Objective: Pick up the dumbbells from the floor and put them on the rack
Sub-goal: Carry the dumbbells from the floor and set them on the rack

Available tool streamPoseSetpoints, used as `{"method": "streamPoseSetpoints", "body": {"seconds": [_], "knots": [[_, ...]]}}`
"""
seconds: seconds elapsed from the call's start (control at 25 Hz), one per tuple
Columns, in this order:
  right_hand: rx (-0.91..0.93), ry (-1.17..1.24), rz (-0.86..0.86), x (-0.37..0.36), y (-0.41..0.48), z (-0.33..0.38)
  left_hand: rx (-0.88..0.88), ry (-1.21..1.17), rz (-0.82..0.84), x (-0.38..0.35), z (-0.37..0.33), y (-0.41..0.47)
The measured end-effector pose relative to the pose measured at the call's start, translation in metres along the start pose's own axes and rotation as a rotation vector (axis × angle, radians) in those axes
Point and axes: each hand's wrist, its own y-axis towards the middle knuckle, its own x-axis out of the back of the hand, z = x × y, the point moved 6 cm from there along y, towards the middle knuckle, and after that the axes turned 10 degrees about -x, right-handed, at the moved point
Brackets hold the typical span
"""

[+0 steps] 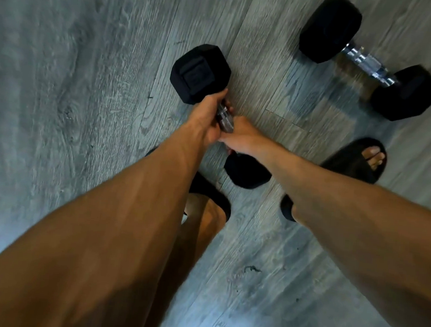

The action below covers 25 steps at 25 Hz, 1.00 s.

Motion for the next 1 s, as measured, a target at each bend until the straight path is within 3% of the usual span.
{"method": "streamPoseSetpoints", "body": {"seconds": [0.16, 0.36, 0.52, 0.76, 1.0], "knots": [[-0.052, -0.024, -0.013, 0.000, -0.052, -0.001, 0.040, 0.010, -0.001, -0.002, 0.003, -0.049], [-0.066, -0.169, -0.005, 0.009, -0.193, 0.008, 0.135, -0.056, 0.003, 0.003, -0.003, -0.189], [-0.068, -0.151, -0.025, 0.035, -0.331, 0.019, 0.111, -0.029, 0.033, -0.014, -0.035, -0.329], [-0.015, -0.009, -0.122, 0.082, -0.493, 0.031, 0.048, 0.186, 0.149, -0.061, -0.070, -0.485], [0.044, 0.321, -0.162, 0.127, -0.599, -0.009, -0.027, 0.511, 0.245, -0.139, -0.053, -0.594]]}}
